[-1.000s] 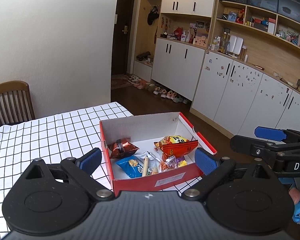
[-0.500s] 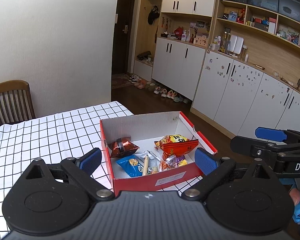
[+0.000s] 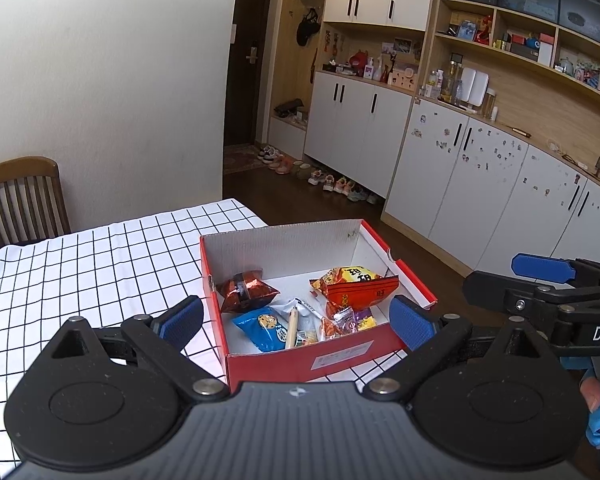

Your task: Organize snacks

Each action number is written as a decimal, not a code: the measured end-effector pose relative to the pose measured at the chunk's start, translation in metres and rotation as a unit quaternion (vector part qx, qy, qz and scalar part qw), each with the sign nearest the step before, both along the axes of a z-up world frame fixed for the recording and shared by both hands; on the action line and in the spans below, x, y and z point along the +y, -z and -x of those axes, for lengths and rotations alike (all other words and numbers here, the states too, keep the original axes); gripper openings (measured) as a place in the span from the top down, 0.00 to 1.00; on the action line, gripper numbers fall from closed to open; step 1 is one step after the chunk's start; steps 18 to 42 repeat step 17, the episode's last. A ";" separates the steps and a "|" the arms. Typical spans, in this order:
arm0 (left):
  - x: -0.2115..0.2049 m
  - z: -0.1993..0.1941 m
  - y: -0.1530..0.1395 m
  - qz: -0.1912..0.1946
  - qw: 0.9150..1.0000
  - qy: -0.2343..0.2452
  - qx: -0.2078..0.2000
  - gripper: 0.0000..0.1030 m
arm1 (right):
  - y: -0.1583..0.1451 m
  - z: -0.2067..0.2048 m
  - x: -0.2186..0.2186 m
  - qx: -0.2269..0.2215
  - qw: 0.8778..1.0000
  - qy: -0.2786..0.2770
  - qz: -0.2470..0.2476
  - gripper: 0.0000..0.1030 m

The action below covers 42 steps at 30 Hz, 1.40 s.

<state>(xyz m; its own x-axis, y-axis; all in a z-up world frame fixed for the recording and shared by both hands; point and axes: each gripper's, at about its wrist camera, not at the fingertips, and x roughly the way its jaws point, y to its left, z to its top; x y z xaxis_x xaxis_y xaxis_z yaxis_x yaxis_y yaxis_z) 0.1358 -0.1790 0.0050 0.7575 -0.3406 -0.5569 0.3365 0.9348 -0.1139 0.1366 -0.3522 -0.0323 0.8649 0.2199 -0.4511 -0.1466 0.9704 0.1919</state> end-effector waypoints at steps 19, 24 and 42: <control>0.004 -0.006 0.004 0.011 1.000 0.003 0.004 0.03 | 0.003 -0.004 -0.001 0.007 1.000 0.000 -0.003 0.00; 0.004 -0.006 0.004 0.011 1.000 0.003 0.004 0.03 | 0.003 -0.004 -0.001 0.007 1.000 0.000 -0.003 0.00; 0.004 -0.006 0.004 0.011 1.000 0.003 0.004 0.03 | 0.003 -0.004 -0.001 0.007 1.000 0.000 -0.003 0.00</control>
